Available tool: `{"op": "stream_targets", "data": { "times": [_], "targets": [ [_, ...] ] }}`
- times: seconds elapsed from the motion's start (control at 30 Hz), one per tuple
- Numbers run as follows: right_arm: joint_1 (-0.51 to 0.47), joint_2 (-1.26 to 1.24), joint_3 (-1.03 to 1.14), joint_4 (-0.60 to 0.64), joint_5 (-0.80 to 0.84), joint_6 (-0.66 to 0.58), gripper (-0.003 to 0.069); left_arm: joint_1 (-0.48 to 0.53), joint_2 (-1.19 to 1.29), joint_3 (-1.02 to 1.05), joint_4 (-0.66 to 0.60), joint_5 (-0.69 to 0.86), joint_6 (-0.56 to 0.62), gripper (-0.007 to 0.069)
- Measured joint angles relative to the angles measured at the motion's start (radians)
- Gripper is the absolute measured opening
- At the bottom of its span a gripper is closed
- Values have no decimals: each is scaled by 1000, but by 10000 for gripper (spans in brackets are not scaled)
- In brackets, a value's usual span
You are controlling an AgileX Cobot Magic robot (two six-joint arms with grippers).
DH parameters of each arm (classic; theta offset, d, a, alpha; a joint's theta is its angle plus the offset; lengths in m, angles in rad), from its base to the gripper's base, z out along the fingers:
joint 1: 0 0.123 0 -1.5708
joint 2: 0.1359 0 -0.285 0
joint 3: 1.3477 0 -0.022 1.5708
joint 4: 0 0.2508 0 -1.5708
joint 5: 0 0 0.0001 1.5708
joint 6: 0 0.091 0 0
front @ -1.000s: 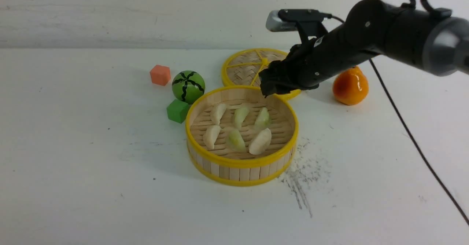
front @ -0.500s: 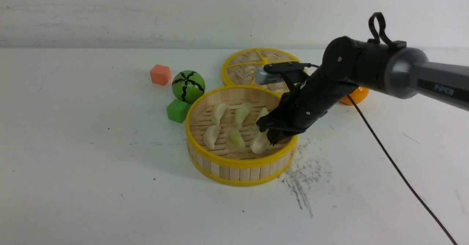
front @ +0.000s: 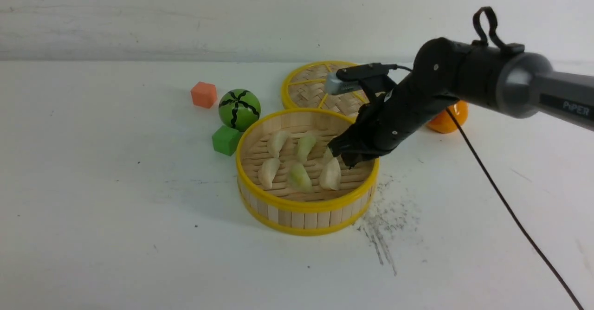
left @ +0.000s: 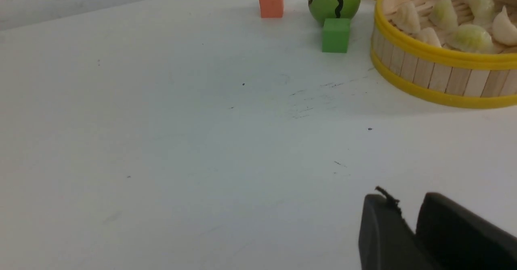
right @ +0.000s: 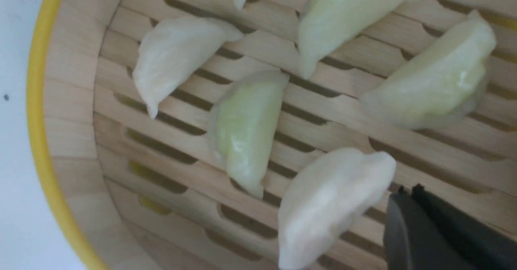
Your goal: Put the dumplings into the steamer on the white table.
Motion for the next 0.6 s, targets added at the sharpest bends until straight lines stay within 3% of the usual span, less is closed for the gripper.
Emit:
{"op": "stream_targets", "data": {
  "times": [0.17, 0.33, 0.43, 0.6],
  "targets": [
    [0, -283, 2, -129, 92, -7, 0, 0, 0, 0, 0, -4, 0, 135],
    [0, -607, 90, -192, 65, 6, 0, 0, 0, 0, 0, -4, 0, 144],
    [0, -803, 279, -238, -55, 69, 0, 0, 0, 0, 0, -4, 0, 146],
    [0, -1176, 843, -272, -410, 152, 1, 0, 0, 0, 0, -4, 0, 146]
  ]
}}
